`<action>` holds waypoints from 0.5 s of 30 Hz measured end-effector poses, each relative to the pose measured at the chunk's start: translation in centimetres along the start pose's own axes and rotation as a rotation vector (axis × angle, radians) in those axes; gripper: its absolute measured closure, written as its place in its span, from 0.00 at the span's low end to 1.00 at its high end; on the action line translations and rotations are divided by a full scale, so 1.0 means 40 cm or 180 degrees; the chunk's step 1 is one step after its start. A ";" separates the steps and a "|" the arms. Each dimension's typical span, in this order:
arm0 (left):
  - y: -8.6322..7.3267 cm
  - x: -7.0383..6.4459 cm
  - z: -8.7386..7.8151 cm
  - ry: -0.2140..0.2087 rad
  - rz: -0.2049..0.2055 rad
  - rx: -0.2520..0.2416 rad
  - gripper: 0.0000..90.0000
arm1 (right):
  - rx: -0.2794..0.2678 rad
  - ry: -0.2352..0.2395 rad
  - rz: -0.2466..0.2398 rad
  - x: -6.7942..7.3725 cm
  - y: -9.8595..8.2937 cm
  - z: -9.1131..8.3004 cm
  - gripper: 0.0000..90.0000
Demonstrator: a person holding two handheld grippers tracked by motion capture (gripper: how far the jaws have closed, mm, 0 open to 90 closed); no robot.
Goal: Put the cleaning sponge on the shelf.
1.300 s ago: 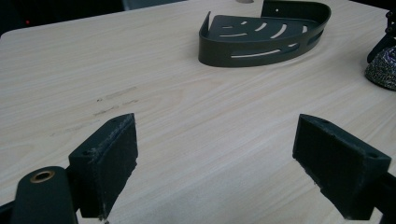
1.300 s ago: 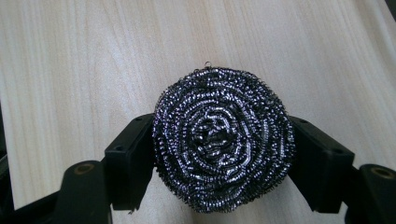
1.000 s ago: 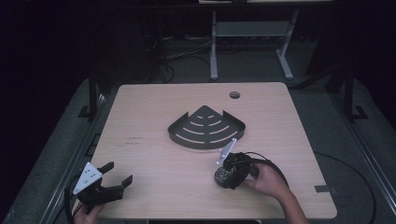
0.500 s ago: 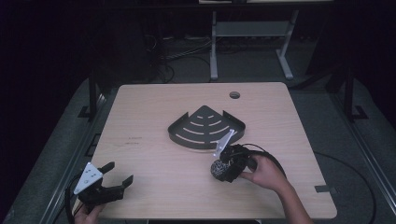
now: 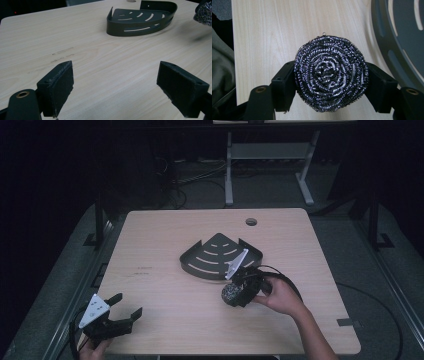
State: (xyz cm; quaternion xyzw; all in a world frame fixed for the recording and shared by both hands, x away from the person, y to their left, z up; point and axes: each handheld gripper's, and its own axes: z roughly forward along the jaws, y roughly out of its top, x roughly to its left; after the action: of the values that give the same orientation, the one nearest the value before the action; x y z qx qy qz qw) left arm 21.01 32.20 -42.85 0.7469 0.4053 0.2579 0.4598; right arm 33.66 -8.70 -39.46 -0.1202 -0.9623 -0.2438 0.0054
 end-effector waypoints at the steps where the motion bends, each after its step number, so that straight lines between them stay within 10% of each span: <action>1: 0.000 0.000 0.000 -0.0003 0.0006 0.0000 0.15 | -0.0005 -0.0005 -0.0006 0.000 0.003 -0.002 0.35; 15: 0.000 -0.002 0.000 -0.0008 0.0016 -0.0004 0.15 | -0.0028 0.0002 -0.0076 -0.009 0.049 -0.016 0.35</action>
State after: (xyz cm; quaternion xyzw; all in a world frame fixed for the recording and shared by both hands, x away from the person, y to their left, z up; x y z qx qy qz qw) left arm 20.97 32.13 -42.83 0.7480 0.4026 0.2583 0.4601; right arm 34.42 -7.41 -38.02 -0.1087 -0.9626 -0.2482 0.0023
